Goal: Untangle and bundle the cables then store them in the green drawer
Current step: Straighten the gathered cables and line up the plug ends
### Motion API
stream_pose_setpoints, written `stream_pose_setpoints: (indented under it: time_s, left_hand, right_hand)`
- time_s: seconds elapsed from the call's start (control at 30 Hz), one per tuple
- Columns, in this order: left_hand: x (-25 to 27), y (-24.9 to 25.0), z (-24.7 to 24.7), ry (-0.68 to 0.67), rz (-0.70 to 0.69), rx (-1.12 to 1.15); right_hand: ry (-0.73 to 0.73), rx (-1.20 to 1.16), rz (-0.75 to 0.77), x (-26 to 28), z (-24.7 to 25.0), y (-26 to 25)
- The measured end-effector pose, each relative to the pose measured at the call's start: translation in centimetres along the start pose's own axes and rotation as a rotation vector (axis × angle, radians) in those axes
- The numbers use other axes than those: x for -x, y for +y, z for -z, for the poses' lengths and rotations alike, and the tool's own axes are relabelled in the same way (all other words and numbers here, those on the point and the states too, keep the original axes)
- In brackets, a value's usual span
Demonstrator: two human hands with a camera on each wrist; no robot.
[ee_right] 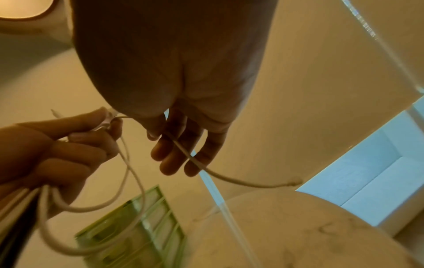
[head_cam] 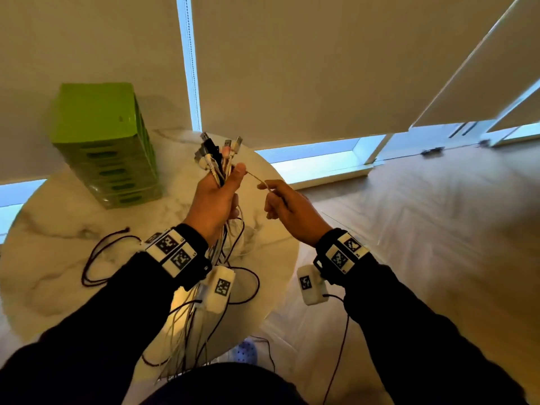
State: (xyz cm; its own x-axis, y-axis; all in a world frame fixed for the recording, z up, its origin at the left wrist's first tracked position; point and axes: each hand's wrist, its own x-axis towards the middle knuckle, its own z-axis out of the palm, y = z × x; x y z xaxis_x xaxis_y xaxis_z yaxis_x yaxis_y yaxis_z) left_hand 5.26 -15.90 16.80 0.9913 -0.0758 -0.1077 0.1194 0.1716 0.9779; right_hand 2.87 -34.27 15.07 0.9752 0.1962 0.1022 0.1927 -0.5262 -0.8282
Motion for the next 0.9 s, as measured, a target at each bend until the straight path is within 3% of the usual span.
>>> stream_pose_setpoints:
  time_s: [0.13, 0.27, 0.4, 0.47, 0.5, 0.57, 0.67, 0.73, 0.9]
  left_hand:
    - [0.8, -0.6, -2.2, -0.1, 0.031, -0.033]
    - [1.0, -0.3, -3.4, -0.126, 0.099, -0.002]
    - [0.9, -0.1, -3.8, -0.214, 0.168, 0.134]
    - [0.6, -0.2, -4.1, -0.239, 0.205, 0.165]
    - [0.5, -0.4, -4.3, -0.246, 0.225, 0.182]
    - [0.3, -0.8, -4.7, -0.246, 0.27, 0.215]
    - [-0.2, -1.5, -5.1, -0.226, 0.297, 0.227]
    - [-0.6, -1.8, -5.2, -0.215, 0.291, 0.216]
    - [-1.7, -2.4, -4.9, -0.181, 0.208, 0.134]
  right_hand:
    - [0.07, 0.171, -0.156, 1.9, 2.8, 3.6]
    - [0.158, 0.171, -0.494, 4.7, 4.7, 8.6]
    - [-0.107, 0.358, -0.805, 9.0, 5.2, 14.3]
    - [-0.226, 0.453, -0.868, 10.3, 4.0, 15.1]
    - [-0.245, 0.471, -0.849, 10.5, 3.3, 14.8]
    - [-0.253, 0.417, -0.665, 10.1, 1.7, 12.7]
    - [-0.331, 0.045, -0.344, 9.0, -0.3, 7.7]
    - [-0.376, -0.101, -0.271, 8.3, -1.2, 4.7]
    - [-0.163, -0.033, -0.159, 6.6, -1.5, 1.6]
